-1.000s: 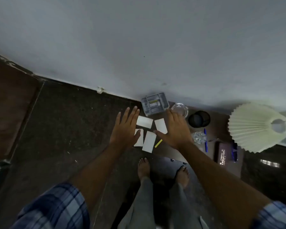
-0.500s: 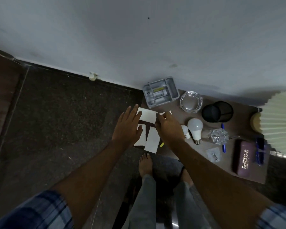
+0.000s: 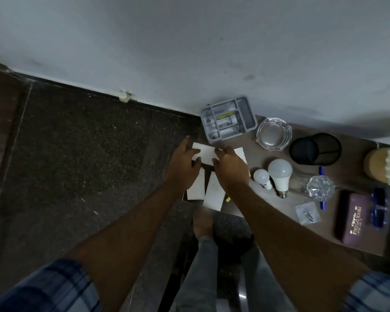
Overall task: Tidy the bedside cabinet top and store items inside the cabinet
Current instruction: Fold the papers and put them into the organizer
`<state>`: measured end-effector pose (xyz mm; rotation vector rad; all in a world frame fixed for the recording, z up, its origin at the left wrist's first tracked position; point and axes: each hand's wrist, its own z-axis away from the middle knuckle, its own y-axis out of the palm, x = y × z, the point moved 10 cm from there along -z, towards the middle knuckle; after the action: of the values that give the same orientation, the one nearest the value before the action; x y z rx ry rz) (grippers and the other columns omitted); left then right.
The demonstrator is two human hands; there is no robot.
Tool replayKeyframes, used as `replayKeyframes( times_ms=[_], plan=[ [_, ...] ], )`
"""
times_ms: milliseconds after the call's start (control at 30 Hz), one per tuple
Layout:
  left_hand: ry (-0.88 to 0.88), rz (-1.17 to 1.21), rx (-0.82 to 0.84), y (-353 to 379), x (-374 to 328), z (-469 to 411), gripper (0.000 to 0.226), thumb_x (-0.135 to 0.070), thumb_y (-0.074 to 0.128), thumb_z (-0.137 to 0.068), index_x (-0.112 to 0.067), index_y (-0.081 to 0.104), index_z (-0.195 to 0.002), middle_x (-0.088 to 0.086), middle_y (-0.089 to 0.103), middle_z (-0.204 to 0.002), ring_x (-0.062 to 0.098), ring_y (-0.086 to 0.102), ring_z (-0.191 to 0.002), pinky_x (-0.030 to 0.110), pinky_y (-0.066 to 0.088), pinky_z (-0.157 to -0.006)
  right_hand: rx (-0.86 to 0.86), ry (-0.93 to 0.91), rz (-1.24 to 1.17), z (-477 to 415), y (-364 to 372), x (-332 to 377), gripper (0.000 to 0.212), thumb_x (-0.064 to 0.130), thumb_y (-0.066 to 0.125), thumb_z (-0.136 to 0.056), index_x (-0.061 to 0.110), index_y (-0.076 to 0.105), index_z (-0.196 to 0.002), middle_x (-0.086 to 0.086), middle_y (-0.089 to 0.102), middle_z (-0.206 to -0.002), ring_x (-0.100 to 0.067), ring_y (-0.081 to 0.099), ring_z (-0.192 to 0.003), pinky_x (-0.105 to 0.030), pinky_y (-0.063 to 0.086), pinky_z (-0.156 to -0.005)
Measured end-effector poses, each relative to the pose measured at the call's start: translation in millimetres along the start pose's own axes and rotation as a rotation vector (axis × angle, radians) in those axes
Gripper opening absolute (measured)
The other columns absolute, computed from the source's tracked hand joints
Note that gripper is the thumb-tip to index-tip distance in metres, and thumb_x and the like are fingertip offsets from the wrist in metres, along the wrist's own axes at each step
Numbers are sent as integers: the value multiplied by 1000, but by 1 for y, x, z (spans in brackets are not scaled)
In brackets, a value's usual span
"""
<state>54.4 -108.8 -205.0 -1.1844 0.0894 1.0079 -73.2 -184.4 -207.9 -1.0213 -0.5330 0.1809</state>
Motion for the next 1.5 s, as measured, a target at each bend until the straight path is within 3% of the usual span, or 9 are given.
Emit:
replayKeyframes(
  times_ms=[100,267,633,900,1033,1200,1333,1433,1500],
  plan=[
    [-157,170,-21,2,11,-7,31,-16,60,-101,-9,66,-131,9,24,-168,26,36,-149,24,34,-111,-5,-4,4,-2,6,-3,36,28,53,-101,18,60,-135,-9,59,-131,-26,67,-106,-39,59,-89],
    [-322,444,-20,6,31,-10,25,-12,60,-99,-16,69,-122,11,58,-143,28,61,-126,32,55,-91,-28,-6,9,-4,13,-4,38,29,55,-100,18,59,-137,-9,62,-130,-27,67,-107,-38,58,-90],
    [-383,517,-111,-5,48,-13,26,-2,70,-92,-9,76,-116,14,67,-132,26,67,-117,45,59,-96,-37,-69,-102,-7,14,11,42,29,56,-100,17,57,-140,-7,58,-140,-26,64,-116,-39,55,-99],
    [-494,946,-165,-7,57,12,25,4,69,-91,-17,73,-105,12,67,-128,24,68,-112,30,63,-79,-77,185,-645,10,3,-13,35,30,72,-91,15,66,-123,1,73,-99,-17,69,-89,-41,58,-88],
    [-593,1203,-196,4,49,34,21,6,68,-90,-15,69,-94,11,66,-120,25,68,-105,25,61,-69,17,352,-938,30,18,-17,42,35,73,-90,14,64,-126,1,76,-98,-19,73,-89,-41,61,-83],
    [-692,1522,-209,29,25,59,23,9,68,-89,-9,54,-84,23,65,-113,32,72,-96,31,63,-68,79,475,-1459,52,33,-10,25,27,77,-87,14,73,-108,-6,78,-99,-25,75,-97,-38,61,-84],
    [-706,1561,-194,43,5,70,24,7,71,-87,-8,56,-100,23,69,-114,32,75,-93,34,63,-68,-30,508,-1456,53,16,-24,27,31,79,-84,5,71,-89,-9,77,-88,-22,75,-86,-32,60,-71],
    [-714,1462,-152,49,-2,74,41,0,73,-88,-8,59,-126,20,70,-117,35,72,-104,39,64,-74,-73,471,-1350,52,-1,-37,20,25,76,-88,14,67,-73,-3,74,-74,-13,72,-72,-26,57,-62],
    [-706,1447,-92,49,-8,72,35,-8,72,-91,-10,65,-125,16,73,-114,30,72,-102,37,64,-75,-69,428,-1280,50,-13,-43,23,20,72,-92,14,63,-71,0,70,-69,-12,67,-67,-25,54,-58]
  ],
)
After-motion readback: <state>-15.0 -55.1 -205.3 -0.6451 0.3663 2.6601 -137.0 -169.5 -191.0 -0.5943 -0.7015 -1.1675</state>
